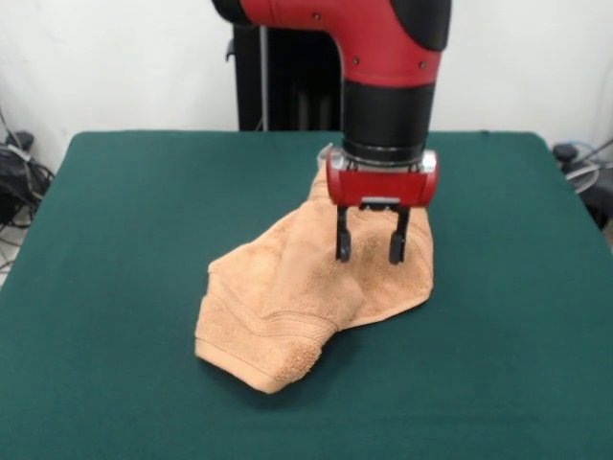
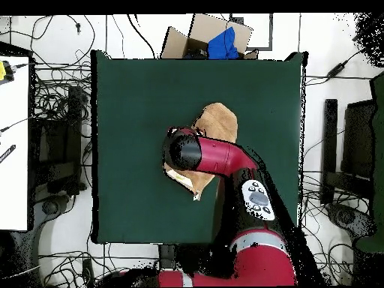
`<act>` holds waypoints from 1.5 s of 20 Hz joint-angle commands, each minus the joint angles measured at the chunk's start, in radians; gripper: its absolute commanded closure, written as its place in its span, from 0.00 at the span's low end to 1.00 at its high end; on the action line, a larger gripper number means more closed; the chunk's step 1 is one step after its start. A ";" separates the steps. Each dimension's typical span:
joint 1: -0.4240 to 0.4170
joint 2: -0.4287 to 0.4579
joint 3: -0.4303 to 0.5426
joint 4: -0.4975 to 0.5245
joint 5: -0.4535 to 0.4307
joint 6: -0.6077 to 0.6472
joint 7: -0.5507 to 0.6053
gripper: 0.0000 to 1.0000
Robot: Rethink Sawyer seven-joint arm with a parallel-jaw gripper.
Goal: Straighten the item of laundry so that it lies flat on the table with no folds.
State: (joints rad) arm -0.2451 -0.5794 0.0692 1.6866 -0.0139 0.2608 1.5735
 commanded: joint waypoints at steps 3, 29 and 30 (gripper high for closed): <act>0.024 -0.005 0.016 0.062 -0.034 0.086 0.104 0.00; -0.009 0.082 -0.020 -0.008 -0.061 0.052 0.073 0.00; -0.013 0.085 -0.017 -0.008 -0.061 0.045 0.072 0.00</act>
State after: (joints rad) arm -0.2475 -0.5354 0.0538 1.6882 -0.0139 0.2612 1.5735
